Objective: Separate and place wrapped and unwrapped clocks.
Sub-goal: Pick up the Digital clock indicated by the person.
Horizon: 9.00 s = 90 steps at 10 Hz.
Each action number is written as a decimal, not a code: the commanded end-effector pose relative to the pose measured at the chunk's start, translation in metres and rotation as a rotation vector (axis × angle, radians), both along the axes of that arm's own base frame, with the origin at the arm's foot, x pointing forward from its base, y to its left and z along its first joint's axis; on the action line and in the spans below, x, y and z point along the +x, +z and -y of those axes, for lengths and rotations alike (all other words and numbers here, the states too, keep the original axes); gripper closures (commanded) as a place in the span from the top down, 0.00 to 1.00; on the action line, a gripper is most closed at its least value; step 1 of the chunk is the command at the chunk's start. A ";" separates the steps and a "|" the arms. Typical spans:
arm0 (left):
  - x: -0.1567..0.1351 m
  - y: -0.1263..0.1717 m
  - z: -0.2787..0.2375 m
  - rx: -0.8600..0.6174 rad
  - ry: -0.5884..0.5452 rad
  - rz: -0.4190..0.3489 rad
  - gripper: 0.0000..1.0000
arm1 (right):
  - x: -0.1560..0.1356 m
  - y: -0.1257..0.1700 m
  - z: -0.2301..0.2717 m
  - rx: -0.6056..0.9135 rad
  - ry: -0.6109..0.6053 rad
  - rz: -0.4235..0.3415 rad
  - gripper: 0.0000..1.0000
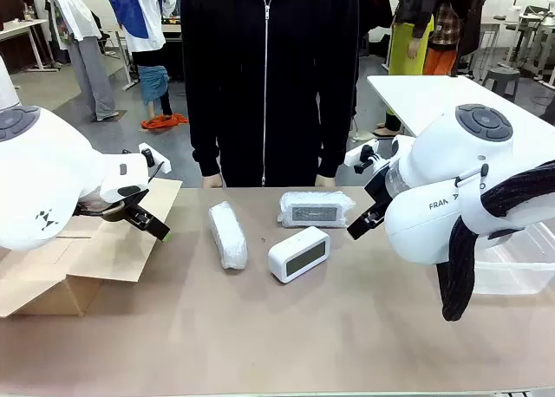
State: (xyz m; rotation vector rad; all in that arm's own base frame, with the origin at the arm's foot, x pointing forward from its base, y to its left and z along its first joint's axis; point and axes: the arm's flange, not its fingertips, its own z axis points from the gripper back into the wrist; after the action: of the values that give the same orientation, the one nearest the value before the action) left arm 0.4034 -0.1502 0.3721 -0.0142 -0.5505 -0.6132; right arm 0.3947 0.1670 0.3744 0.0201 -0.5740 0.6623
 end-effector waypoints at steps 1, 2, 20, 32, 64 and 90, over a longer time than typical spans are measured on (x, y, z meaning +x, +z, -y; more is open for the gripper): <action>0.000 0.000 0.000 0.000 0.000 0.000 1.00 | 0.000 0.000 0.000 0.000 0.000 0.000 1.00; 0.000 0.000 0.000 0.000 0.000 0.000 1.00 | 0.000 0.000 0.000 0.000 0.000 0.000 1.00; 0.000 0.000 0.000 0.000 0.000 0.000 1.00 | 0.000 0.000 0.000 0.000 0.000 0.000 1.00; 0.000 0.000 0.000 0.000 0.000 0.000 1.00 | 0.000 0.000 0.000 0.000 0.000 0.000 1.00; 0.000 0.000 0.000 0.000 0.000 0.000 1.00 | 0.000 0.000 0.000 0.000 0.000 0.000 1.00; -0.136 0.139 -0.162 -0.093 -0.251 0.331 1.00 | -0.159 0.127 0.151 0.147 0.252 0.256 1.00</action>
State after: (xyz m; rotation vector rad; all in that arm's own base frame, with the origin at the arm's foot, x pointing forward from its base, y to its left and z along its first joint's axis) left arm 0.3169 0.0044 0.5814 -0.0462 -0.8930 -0.8300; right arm 0.2918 0.0282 0.5891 0.0958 -0.8537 0.8415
